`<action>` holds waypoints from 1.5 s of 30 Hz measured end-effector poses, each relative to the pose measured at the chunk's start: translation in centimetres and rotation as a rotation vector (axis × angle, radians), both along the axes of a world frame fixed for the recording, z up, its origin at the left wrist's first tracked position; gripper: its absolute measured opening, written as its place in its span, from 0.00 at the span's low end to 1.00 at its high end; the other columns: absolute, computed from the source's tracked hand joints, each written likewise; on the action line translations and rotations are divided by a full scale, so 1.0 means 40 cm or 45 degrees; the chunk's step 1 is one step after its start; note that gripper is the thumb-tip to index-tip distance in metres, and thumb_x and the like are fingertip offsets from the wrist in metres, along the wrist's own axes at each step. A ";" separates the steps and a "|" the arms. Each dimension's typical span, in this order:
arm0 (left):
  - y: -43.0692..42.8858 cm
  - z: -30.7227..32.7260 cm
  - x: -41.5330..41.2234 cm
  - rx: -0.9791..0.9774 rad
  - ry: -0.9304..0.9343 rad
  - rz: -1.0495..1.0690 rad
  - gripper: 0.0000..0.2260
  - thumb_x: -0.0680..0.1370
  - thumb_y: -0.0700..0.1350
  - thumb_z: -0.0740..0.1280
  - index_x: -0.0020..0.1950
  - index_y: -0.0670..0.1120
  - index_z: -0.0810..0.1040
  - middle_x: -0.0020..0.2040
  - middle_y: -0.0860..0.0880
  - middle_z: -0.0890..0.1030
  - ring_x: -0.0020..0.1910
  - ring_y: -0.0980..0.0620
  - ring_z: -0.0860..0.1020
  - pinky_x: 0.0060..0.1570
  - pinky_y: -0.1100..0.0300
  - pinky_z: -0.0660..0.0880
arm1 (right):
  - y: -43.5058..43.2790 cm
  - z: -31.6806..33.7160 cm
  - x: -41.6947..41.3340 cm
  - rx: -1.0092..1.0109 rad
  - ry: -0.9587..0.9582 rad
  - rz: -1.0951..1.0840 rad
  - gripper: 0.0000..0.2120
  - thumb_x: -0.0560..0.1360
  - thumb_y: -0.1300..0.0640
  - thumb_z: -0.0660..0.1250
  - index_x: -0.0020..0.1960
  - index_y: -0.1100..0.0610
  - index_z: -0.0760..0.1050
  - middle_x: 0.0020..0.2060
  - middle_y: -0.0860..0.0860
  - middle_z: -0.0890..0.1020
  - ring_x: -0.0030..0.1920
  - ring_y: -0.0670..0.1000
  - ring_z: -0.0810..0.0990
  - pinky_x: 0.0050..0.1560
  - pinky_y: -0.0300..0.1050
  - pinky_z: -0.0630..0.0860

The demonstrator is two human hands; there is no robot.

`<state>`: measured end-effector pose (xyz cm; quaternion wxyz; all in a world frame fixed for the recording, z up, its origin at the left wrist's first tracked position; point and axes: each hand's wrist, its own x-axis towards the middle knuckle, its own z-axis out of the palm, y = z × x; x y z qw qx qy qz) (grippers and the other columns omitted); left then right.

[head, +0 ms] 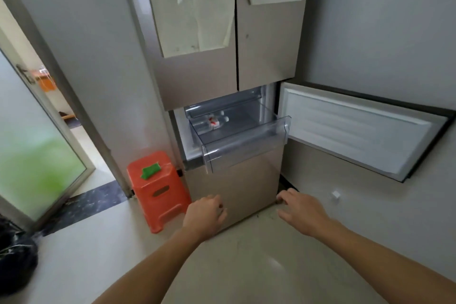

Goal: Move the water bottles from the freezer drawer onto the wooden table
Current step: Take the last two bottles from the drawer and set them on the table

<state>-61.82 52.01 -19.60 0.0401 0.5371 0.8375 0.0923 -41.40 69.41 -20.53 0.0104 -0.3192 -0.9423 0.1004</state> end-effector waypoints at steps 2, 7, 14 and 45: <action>0.095 0.004 -0.030 0.003 -0.002 0.031 0.12 0.78 0.53 0.59 0.52 0.47 0.74 0.51 0.48 0.79 0.49 0.45 0.78 0.44 0.53 0.74 | 0.104 0.008 -0.045 0.016 0.006 0.040 0.17 0.77 0.42 0.60 0.63 0.49 0.71 0.56 0.47 0.75 0.53 0.52 0.78 0.49 0.47 0.72; 0.263 0.005 -0.105 0.003 -0.041 0.116 0.11 0.78 0.53 0.59 0.51 0.47 0.74 0.51 0.48 0.78 0.48 0.46 0.78 0.45 0.53 0.75 | 0.306 0.046 -0.180 0.057 0.060 0.140 0.18 0.78 0.44 0.61 0.65 0.50 0.70 0.57 0.48 0.75 0.54 0.50 0.77 0.49 0.46 0.74; 0.447 -0.022 -0.297 -0.062 0.041 0.209 0.18 0.76 0.52 0.63 0.63 0.46 0.69 0.61 0.46 0.71 0.60 0.45 0.71 0.56 0.52 0.70 | 0.535 0.027 -0.471 0.231 -0.056 0.272 0.31 0.74 0.50 0.68 0.73 0.54 0.60 0.68 0.53 0.66 0.67 0.55 0.66 0.63 0.49 0.69; 0.623 -0.116 -0.285 -0.140 -0.073 0.564 0.16 0.78 0.52 0.63 0.64 0.51 0.71 0.63 0.50 0.75 0.64 0.47 0.72 0.63 0.52 0.65 | 0.840 -0.067 -0.537 -0.167 -0.351 0.605 0.17 0.74 0.40 0.67 0.54 0.51 0.73 0.48 0.50 0.78 0.46 0.50 0.76 0.43 0.44 0.70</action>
